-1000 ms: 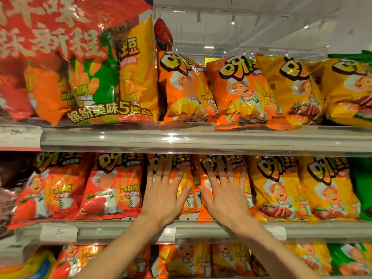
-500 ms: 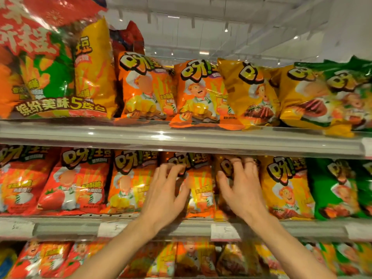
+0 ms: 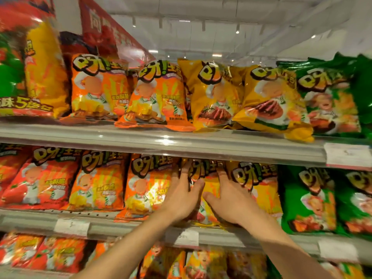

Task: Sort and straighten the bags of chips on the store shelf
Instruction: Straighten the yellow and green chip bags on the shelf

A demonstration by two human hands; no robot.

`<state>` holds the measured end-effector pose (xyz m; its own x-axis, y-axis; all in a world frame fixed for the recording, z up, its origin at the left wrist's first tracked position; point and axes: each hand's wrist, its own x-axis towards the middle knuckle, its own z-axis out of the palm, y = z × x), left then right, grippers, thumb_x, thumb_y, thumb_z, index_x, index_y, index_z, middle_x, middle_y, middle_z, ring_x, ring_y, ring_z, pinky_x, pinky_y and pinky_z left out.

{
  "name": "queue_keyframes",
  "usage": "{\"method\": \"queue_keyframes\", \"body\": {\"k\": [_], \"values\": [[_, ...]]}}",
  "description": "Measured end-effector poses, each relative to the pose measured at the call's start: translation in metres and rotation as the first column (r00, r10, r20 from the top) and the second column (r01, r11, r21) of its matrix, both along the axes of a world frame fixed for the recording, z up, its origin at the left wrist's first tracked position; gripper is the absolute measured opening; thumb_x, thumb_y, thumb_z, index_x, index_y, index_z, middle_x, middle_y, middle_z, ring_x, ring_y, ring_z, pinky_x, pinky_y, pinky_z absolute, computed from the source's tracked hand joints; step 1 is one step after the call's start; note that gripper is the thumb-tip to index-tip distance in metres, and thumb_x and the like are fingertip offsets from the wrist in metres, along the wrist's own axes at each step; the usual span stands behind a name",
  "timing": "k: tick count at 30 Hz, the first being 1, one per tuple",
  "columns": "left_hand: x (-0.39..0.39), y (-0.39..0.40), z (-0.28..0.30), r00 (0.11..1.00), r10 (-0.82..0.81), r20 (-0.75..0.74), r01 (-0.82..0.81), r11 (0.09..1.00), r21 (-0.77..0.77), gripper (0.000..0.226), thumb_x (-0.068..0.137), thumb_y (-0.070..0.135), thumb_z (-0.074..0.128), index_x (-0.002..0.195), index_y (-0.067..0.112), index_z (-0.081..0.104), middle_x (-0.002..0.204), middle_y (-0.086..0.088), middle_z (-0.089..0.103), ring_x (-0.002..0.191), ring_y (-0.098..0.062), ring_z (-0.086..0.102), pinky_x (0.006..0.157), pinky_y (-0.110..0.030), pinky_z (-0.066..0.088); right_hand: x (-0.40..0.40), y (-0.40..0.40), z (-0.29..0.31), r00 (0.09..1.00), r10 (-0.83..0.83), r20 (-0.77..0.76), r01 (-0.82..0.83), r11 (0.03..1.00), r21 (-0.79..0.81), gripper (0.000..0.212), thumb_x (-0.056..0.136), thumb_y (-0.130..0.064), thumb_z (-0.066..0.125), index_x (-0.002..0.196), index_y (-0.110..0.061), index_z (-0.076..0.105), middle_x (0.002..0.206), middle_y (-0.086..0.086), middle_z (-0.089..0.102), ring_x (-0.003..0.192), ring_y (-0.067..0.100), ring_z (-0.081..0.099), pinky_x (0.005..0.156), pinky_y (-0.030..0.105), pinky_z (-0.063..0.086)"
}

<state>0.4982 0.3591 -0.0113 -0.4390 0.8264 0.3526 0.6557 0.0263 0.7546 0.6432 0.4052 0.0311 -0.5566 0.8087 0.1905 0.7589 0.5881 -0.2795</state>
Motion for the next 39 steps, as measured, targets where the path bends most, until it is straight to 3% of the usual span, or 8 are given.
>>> {"method": "queue_keyframes", "body": {"k": [8, 16, 22, 25, 28, 30, 34, 39], "values": [[0.006, 0.019, 0.0, 0.993, 0.056, 0.104, -0.058, 0.998, 0.015, 0.061, 0.103, 0.05, 0.034, 0.156, 0.041, 0.005, 0.164, -0.01, 0.013, 0.147, -0.029, 0.025, 0.11, -0.035, 0.029, 0.004, 0.007, -0.001, 0.999, 0.035, -0.007, -0.035, 0.996, -0.085, 0.08, 0.096, -0.049, 0.051, 0.156, -0.02, 0.007, 0.137, 0.009, 0.052, 0.126, 0.027, 0.051, 0.097, 0.034, 0.041], [0.003, 0.02, -0.009, 0.992, 0.071, 0.102, -0.087, 0.982, 0.166, 0.055, 0.105, 0.043, 0.035, 0.155, 0.035, 0.014, 0.157, -0.01, 0.024, 0.144, -0.021, 0.026, 0.099, -0.019, 0.02, 0.011, 0.009, -0.003, 0.996, 0.071, -0.057, -0.075, 0.994, -0.081, 0.082, 0.095, -0.048, 0.056, 0.157, -0.021, 0.01, 0.16, 0.002, 0.027, 0.144, 0.021, 0.031, 0.112, 0.031, 0.03], [0.0, 0.025, -0.008, 0.996, 0.051, 0.075, -0.059, 0.992, 0.114, 0.055, 0.106, 0.04, 0.033, 0.157, 0.031, 0.014, 0.159, -0.015, 0.024, 0.146, -0.027, 0.023, 0.111, -0.033, 0.027, 0.008, 0.007, -0.006, 0.997, 0.061, -0.055, -0.064, 0.996, -0.057, 0.079, 0.097, -0.047, 0.053, 0.157, -0.019, 0.01, 0.159, 0.004, 0.028, 0.144, 0.021, 0.031, 0.112, 0.03, 0.03], [-0.007, 0.017, -0.007, 0.999, -0.025, 0.047, 0.021, 0.996, 0.082, 0.055, 0.106, 0.044, 0.031, 0.156, 0.029, 0.017, 0.147, -0.01, 0.044, 0.142, -0.026, 0.034, 0.112, -0.04, 0.033, 0.012, 0.005, -0.005, 0.998, 0.043, -0.044, -0.045, 0.999, -0.026, 0.078, 0.098, -0.046, 0.053, 0.157, -0.017, 0.011, 0.156, 0.006, 0.032, 0.14, 0.023, 0.037, 0.11, 0.032, 0.034], [-0.017, -0.008, -0.003, 0.996, -0.049, -0.069, 0.057, 0.99, 0.127, 0.042, 0.106, 0.04, 0.035, 0.145, 0.023, 0.038, 0.119, 0.002, 0.057, 0.117, -0.016, 0.053, 0.092, -0.029, 0.042, 0.015, 0.003, -0.004, 0.998, 0.025, -0.049, -0.019, 0.993, 0.115, 0.063, 0.1, -0.04, 0.05, 0.152, -0.015, 0.023, 0.138, 0.006, 0.049, 0.122, 0.023, 0.053, 0.097, 0.032, 0.044], [-0.032, -0.027, -0.002, 0.976, 0.001, -0.216, 0.049, 0.973, 0.226, 0.035, 0.106, 0.032, 0.037, 0.139, 0.023, 0.045, 0.123, 0.004, 0.049, 0.113, -0.011, 0.052, 0.094, -0.023, 0.039, 0.01, 0.001, -0.006, 0.998, 0.027, -0.059, -0.012, 0.972, 0.236, 0.055, 0.101, -0.036, 0.046, 0.149, -0.014, 0.03, 0.134, 0.007, 0.051, 0.12, 0.024, 0.052, 0.097, 0.032, 0.043], [-0.074, -0.047, -0.008, 0.756, 0.278, -0.592, -0.156, 0.956, 0.25, 0.044, 0.102, 0.041, 0.034, 0.131, 0.019, 0.058, 0.122, -0.01, 0.057, 0.114, -0.029, 0.052, 0.093, -0.04, 0.044, -0.019, -0.007, -0.02, 0.996, 0.062, -0.062, -0.029, 0.902, 0.43, 0.046, 0.095, -0.04, 0.054, 0.131, -0.01, 0.055, 0.118, 0.016, 0.061, 0.108, 0.036, 0.058, 0.091, 0.048, 0.05], [-0.095, -0.047, -0.023, 0.688, 0.223, -0.691, -0.304, 0.953, 0.004, 0.066, 0.1, 0.065, 0.01, 0.15, 0.032, 0.039, 0.156, -0.01, 0.038, 0.147, -0.031, 0.028, 0.121, -0.052, 0.011, -0.052, -0.01, -0.038, 0.999, 0.021, 0.04, -0.036, 0.909, 0.414, 0.06, 0.096, -0.057, 0.03, 0.132, -0.018, 0.058, 0.114, 0.015, 0.068, 0.11, 0.039, 0.062, 0.097, 0.067, 0.04]]}}
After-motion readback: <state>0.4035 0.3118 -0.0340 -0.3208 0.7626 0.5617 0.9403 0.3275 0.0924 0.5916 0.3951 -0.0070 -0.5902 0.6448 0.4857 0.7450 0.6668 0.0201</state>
